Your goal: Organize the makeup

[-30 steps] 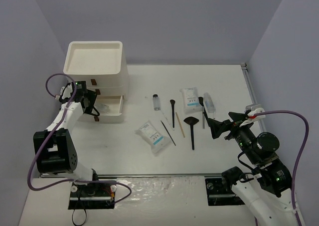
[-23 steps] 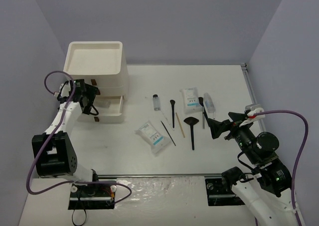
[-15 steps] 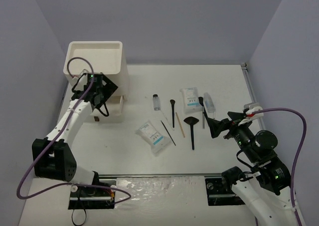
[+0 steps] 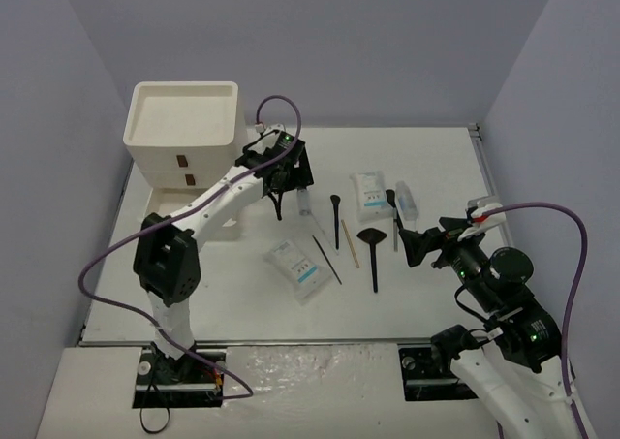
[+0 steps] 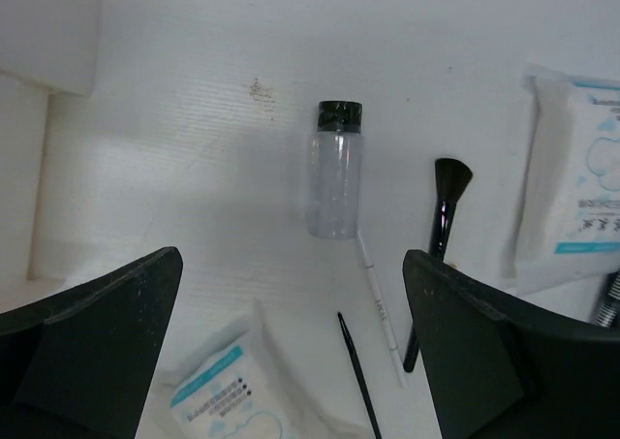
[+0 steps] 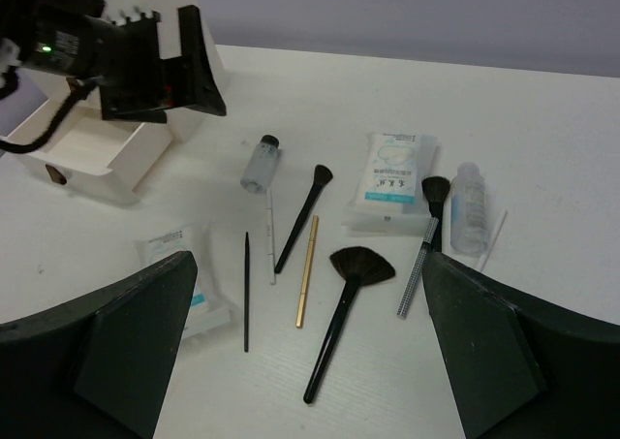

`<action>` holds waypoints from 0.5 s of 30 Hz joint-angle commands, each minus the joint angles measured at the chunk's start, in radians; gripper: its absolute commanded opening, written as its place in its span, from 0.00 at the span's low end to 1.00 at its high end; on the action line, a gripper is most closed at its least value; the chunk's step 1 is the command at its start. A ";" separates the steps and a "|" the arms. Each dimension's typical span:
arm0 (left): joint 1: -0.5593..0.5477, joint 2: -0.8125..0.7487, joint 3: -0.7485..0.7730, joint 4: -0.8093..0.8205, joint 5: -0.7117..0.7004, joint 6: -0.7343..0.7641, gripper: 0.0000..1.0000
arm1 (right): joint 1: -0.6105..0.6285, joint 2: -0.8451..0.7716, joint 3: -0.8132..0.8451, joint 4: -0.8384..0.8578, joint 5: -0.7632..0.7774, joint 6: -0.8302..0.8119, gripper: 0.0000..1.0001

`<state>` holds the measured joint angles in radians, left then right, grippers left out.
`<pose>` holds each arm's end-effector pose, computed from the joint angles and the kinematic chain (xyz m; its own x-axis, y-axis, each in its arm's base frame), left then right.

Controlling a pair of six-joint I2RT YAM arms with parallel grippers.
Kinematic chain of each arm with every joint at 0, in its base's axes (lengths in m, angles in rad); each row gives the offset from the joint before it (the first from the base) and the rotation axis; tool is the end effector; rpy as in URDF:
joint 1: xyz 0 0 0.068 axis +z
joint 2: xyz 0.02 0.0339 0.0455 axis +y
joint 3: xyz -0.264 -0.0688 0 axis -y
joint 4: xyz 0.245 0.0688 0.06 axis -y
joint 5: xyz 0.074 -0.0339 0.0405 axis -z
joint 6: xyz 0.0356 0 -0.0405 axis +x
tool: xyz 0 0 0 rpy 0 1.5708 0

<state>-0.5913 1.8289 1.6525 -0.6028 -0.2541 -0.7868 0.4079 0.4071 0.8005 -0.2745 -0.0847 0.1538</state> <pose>0.3506 -0.2246 0.3086 -0.6889 -0.3630 -0.6275 -0.1370 0.9152 -0.3791 0.0810 0.0383 0.3803 0.0352 0.1815 -0.9828 -0.4835 0.8637 0.1422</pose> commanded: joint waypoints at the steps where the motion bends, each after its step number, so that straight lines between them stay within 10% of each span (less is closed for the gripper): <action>1: -0.005 0.152 0.193 -0.071 -0.001 0.045 0.96 | 0.009 0.018 0.028 0.052 -0.003 -0.005 1.00; 15: 0.000 0.448 0.473 -0.156 0.027 0.054 0.81 | 0.009 0.010 0.017 0.053 -0.001 0.000 1.00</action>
<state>-0.5953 2.2862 2.0484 -0.7202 -0.2245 -0.7365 0.4085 0.4068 0.8005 -0.2748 -0.0845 0.1540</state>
